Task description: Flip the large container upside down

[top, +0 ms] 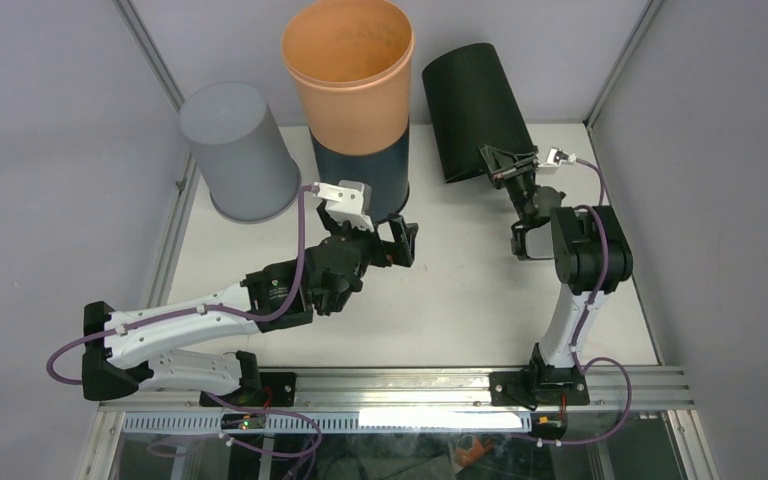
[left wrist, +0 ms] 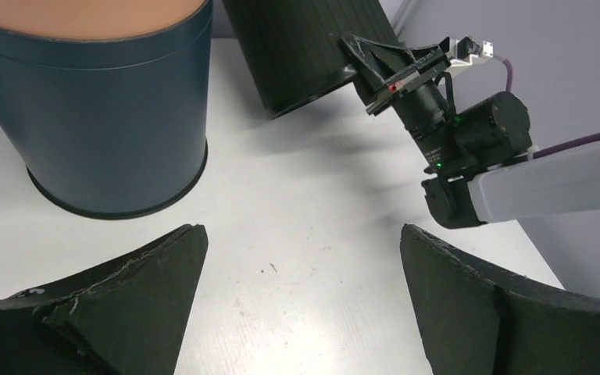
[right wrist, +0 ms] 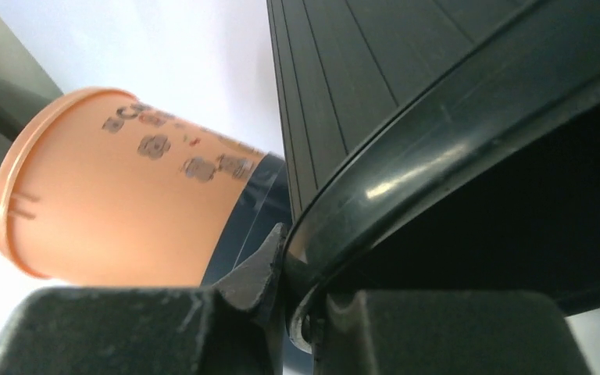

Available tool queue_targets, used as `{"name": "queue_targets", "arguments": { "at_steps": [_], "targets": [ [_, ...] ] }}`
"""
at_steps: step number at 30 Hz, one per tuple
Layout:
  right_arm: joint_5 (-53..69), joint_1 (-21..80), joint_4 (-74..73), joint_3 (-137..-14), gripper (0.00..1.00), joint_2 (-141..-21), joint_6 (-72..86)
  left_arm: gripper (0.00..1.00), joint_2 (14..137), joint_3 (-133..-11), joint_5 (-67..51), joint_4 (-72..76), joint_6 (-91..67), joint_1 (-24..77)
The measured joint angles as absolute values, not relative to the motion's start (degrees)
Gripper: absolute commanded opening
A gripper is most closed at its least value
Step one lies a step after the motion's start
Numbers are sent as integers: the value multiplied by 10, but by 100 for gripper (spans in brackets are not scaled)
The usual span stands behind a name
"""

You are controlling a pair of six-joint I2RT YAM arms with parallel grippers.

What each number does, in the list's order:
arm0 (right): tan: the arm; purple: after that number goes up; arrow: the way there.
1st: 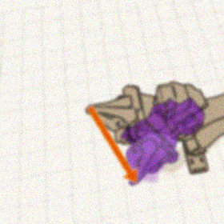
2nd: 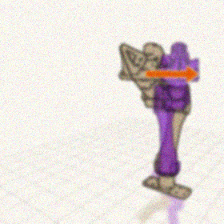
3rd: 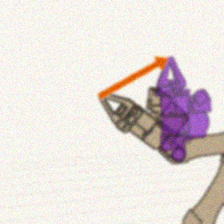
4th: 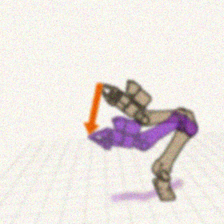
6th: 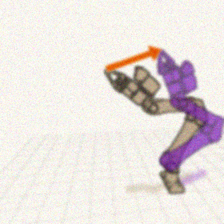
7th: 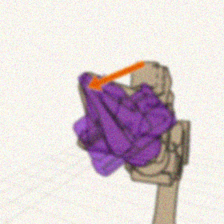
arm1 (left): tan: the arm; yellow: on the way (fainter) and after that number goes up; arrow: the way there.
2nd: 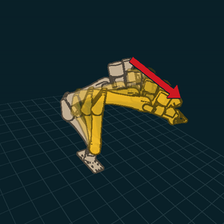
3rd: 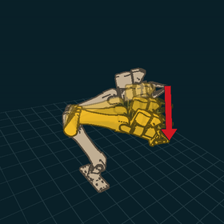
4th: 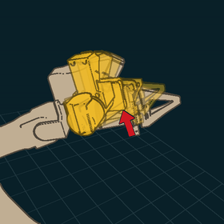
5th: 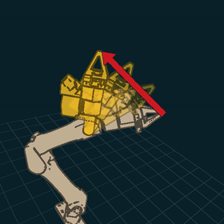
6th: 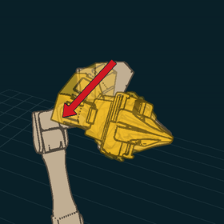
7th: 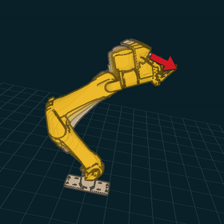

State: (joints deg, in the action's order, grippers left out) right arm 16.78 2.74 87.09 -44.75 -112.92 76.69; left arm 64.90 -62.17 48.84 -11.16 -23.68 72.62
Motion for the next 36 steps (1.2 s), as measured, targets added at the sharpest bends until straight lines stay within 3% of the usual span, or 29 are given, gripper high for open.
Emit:
{"name": "queue_targets", "arguments": {
  "at_steps": [16,20,36],
  "targets": [
    [180,39,875,-247,0,-1023,755,99,668,-626,456,-117,-246,722],
    [168,38,875,-226,21,-1012,757,99,677,-626,446,-117,-247,723],
    [133,17,867,-80,70,-1044,782,99,691,-626,433,-120,-248,722]
  ]
}}
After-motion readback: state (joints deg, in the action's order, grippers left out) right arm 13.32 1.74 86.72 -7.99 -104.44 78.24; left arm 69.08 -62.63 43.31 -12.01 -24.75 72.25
